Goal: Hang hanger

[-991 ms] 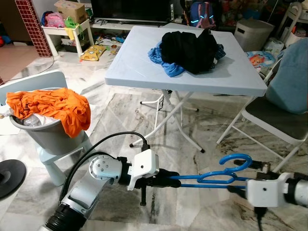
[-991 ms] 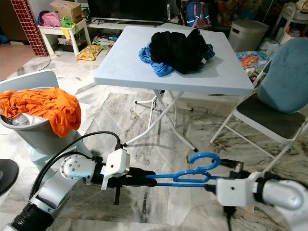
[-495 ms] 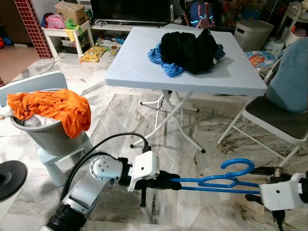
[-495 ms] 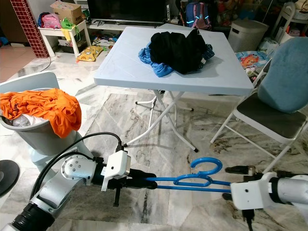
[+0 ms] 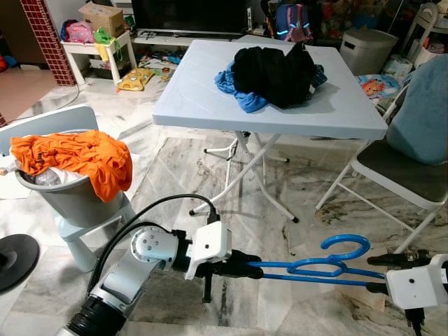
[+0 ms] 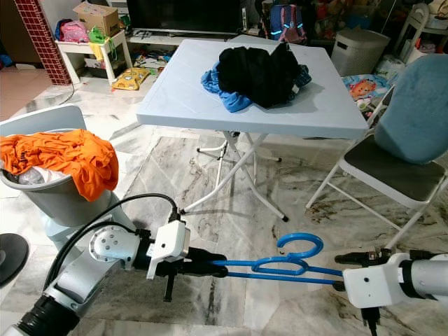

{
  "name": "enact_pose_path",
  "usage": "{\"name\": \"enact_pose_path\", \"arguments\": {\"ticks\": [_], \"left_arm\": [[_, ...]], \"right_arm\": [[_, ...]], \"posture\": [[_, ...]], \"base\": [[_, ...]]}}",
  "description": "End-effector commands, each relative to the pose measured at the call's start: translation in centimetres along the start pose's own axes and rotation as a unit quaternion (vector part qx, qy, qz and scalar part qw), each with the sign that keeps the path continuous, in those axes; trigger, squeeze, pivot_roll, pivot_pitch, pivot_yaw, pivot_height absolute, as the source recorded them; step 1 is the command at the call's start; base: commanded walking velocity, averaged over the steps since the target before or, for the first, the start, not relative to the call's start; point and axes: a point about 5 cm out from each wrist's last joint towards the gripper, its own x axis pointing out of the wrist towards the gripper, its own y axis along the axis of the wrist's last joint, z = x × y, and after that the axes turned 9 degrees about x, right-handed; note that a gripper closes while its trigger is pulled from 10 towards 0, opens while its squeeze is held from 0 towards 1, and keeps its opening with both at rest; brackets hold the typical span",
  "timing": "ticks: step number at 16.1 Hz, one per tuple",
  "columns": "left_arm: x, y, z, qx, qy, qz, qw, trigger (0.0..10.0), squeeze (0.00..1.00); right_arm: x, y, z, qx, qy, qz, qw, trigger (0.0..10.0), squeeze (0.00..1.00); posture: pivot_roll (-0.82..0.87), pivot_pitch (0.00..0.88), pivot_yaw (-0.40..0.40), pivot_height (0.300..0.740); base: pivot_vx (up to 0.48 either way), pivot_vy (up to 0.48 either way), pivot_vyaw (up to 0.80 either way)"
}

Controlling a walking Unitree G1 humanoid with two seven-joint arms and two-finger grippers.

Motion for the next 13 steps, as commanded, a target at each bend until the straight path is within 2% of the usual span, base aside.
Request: {"name": "enact_pose_path", "arguments": {"ticks": [1, 3, 13], "left_arm": [[0.1, 0.4, -0.3, 0.017, -0.010, -0.003, 1.000, 10.0, 0.00], [0.1, 0.4, -0.2, 0.018, -0.012, -0.005, 1.000, 10.0, 0.00], [0.2, 0.4, 0.1, 0.016, -0.016, -0.001, 1.000, 10.0, 0.00]], "right_arm": [[-0.6, -0.3, 0.2, -0.004, 0.011, -0.012, 1.000, 0.0, 0.00], [-0.9, -0.5, 0.4, -0.003, 0.016, -0.017, 1.000, 0.0, 0.00], [0.0, -0.3, -0.7, 0.009, 0.039, -0.004, 0.999, 0.0, 0.00]], "posture": [[-0.02, 0.000, -0.021, 0.740], [-0.02, 0.000, -0.021, 0.740], [-0.02, 0.000, -0.021, 0.740]], "base": [[0.000, 0.000, 0.00], [0.000, 0.000, 0.00], [0.000, 0.000, 0.00]]}}
